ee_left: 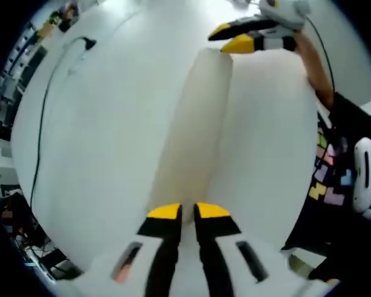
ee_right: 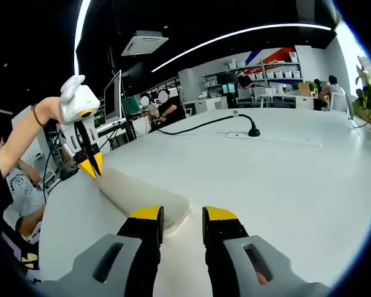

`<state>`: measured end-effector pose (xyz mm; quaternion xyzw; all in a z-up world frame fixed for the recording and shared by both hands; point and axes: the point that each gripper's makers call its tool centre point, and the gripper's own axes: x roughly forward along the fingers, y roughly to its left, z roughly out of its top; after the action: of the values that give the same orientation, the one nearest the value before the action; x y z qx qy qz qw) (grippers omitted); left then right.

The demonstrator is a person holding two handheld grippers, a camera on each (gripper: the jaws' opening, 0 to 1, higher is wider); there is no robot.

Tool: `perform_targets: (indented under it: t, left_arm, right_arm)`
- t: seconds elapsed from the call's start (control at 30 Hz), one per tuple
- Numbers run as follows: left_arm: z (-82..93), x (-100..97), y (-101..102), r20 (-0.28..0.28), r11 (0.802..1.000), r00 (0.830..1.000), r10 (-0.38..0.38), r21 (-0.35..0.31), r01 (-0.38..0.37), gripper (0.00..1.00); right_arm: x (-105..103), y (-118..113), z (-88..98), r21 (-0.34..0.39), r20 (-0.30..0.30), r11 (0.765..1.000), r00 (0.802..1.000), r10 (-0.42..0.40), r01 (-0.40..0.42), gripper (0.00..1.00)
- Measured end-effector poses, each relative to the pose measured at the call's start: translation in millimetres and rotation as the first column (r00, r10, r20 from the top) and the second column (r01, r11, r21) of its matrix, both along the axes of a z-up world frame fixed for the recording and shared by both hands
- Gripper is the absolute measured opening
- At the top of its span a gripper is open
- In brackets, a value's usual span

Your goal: Arrange the utensils inside the cutlery case until each visible utensil rests in its matching compartment.

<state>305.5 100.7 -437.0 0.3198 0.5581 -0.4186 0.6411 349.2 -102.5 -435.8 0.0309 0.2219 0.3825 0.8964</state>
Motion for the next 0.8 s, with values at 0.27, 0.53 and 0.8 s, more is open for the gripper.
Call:
perform_targets:
  t: [0.27,0.53,0.8]
  left_arm:
    - [5.1,-8.1,19.1,0.028,0.999,0.998,-0.05,0.021,0.049,0.34]
    - [-9.5,-11.8,34.3,0.035,0.986,0.988,-0.15,0.083,0.147,0.42]
    - [-21.0,-4.8,35.0,0.037,0.989,0.992,-0.122,0.091,0.118,0.37]
  right_arm:
    - [-3.5,4.3,-4.1,0.004,-0.029,1.0,0.999,0.015,-0.015,0.25]
    - [-8.4,9.0,-5.9,0.014,-0.044,1.0,0.999,0.028,-0.028,0.24]
    - [-5.4,6.5,-8.1,0.022,-0.053,1.0,0.999,0.009,-0.008,0.29]
